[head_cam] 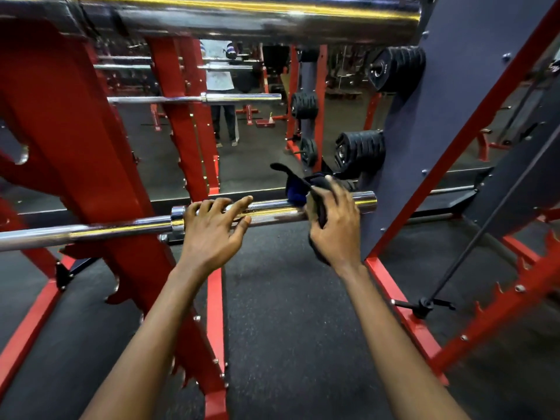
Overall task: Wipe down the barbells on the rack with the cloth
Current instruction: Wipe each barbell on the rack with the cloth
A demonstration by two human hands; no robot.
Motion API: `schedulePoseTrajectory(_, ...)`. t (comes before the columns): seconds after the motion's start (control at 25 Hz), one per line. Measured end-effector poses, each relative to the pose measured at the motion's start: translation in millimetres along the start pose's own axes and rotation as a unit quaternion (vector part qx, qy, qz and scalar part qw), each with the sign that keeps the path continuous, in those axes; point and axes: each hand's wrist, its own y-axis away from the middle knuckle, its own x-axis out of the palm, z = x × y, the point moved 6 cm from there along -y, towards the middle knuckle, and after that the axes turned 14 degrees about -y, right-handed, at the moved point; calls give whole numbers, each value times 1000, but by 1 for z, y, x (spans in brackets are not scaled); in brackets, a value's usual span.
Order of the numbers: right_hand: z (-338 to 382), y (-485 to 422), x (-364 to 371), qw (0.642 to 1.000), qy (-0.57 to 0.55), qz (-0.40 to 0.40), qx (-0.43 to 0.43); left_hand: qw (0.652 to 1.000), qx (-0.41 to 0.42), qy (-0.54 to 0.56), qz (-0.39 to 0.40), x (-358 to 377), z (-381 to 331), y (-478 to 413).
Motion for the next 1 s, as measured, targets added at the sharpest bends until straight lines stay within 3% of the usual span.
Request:
schedulePoseTrajectory(0.12, -39, -8, -27, 991, -29, -114, 59, 1000, -7, 1, 1, -3, 0, 1)
schedulePoseTrajectory(0.2, -47, -6, -32, 984, -43, -142, 98, 1000, -7, -2, -1, -4, -2, 3)
schedulePoseTrajectory(0.32, -24, 6, -20, 984, -38, -130, 113, 1000, -7, -2, -3, -4, -1, 4)
schedulePoseTrajectory(0.52, -1, 31, 3, 995, -87, -5, 57, 999, -4, -23, 38, 2, 2, 4)
schedulePoseTrajectory(0.76, -36, -23, -21, 989, -88, -60, 102, 999, -32, -5, 41, -1, -1, 4)
schedulePoseTrajectory(1.0, -10, 25, 9, 988, -118, -87, 45, 998, -49, -15, 35, 1, -1, 5)
